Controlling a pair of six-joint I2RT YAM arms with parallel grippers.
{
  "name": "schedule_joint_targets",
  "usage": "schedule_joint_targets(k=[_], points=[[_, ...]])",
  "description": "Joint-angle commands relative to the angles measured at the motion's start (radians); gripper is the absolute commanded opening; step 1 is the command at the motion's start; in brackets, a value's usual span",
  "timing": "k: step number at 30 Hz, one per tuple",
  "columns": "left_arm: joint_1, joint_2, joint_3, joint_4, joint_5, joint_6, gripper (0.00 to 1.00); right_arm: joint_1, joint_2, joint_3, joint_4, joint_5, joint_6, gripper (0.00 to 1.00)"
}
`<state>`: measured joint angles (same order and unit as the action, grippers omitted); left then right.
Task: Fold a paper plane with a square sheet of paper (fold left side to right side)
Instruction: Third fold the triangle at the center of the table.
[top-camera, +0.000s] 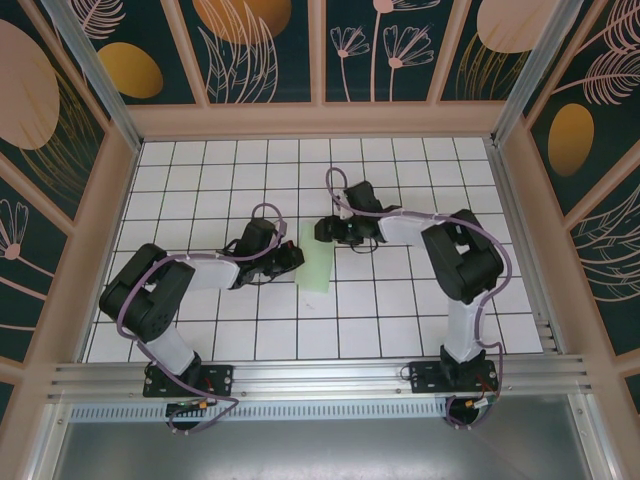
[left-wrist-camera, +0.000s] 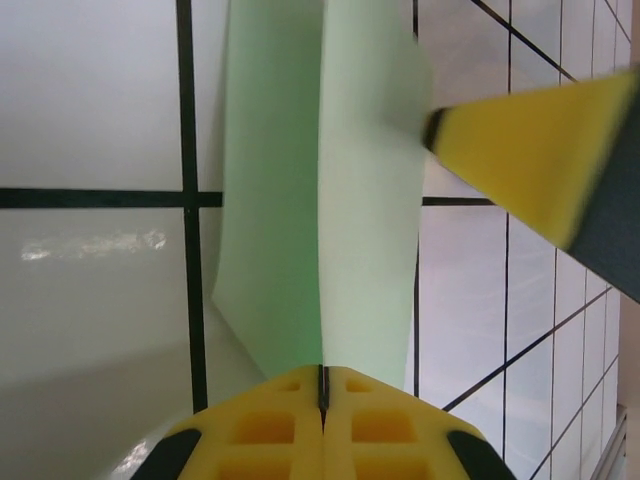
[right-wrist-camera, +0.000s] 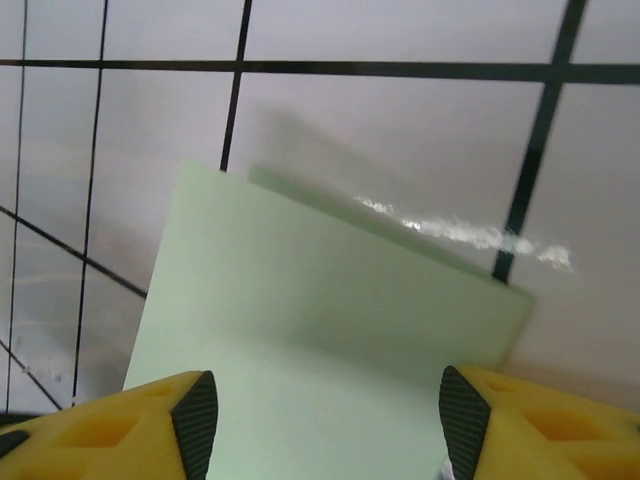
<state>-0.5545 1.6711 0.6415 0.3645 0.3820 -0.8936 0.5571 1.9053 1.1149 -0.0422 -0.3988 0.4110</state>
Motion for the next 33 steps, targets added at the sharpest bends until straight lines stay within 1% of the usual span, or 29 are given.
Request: schedule_joint_targets(k=[1, 4, 7, 9, 11, 13, 15, 17, 19, 22, 27, 31, 33], points=[[-0.001, -0.04, -0.022, 0.034, -0.009, -0.06, 0.03, -0.004, -0.161, -0.067, 0.027, 0.059, -0.078, 0.67], [-0.012, -0.054, -0.023, 0.024, -0.025, -0.104, 0.02, -0.005, -0.301, -0.172, 0.042, 0.087, -0.135, 0.67], [-0.027, -0.064, -0.024, 0.03, -0.036, -0.148, 0.01, -0.005, -0.461, -0.312, 0.09, 0.077, -0.168, 0.67], [-0.04, -0.066, -0.021, 0.03, -0.044, -0.174, 0.0, 0.02, -0.563, -0.413, 0.14, 0.07, -0.169, 0.66], [-0.055, -0.062, -0.014, 0.023, -0.048, -0.189, 0.0, 0.068, -0.652, -0.508, 0.201, 0.078, -0.16, 0.65], [-0.069, -0.058, -0.003, 0.008, -0.059, -0.197, 0.0, 0.147, -0.729, -0.599, 0.279, 0.117, -0.169, 0.65], [-0.08, -0.056, 0.004, -0.005, -0.069, -0.203, 0.0, 0.236, -0.783, -0.674, 0.357, 0.19, -0.197, 0.65], [-0.086, -0.055, 0.007, -0.008, -0.071, -0.209, 0.0, 0.321, -0.819, -0.738, 0.437, 0.265, -0.261, 0.65], [-0.092, -0.059, 0.01, -0.013, -0.076, -0.213, 0.0, 0.419, -0.831, -0.782, 0.51, 0.363, -0.353, 0.65], [-0.096, -0.06, 0.012, -0.02, -0.081, -0.214, 0.0, 0.506, -0.793, -0.789, 0.557, 0.467, -0.46, 0.66], [-0.102, -0.06, 0.012, -0.02, -0.084, -0.216, 0.0, 0.599, -0.662, -0.72, 0.559, 0.616, -0.592, 0.69], [-0.103, -0.059, 0.013, -0.02, -0.083, -0.214, 0.0, 0.641, -0.531, -0.649, 0.557, 0.713, -0.683, 0.7], [-0.104, -0.059, 0.014, -0.021, -0.083, -0.213, 0.0, 0.649, -0.479, -0.617, 0.555, 0.736, -0.716, 0.71]])
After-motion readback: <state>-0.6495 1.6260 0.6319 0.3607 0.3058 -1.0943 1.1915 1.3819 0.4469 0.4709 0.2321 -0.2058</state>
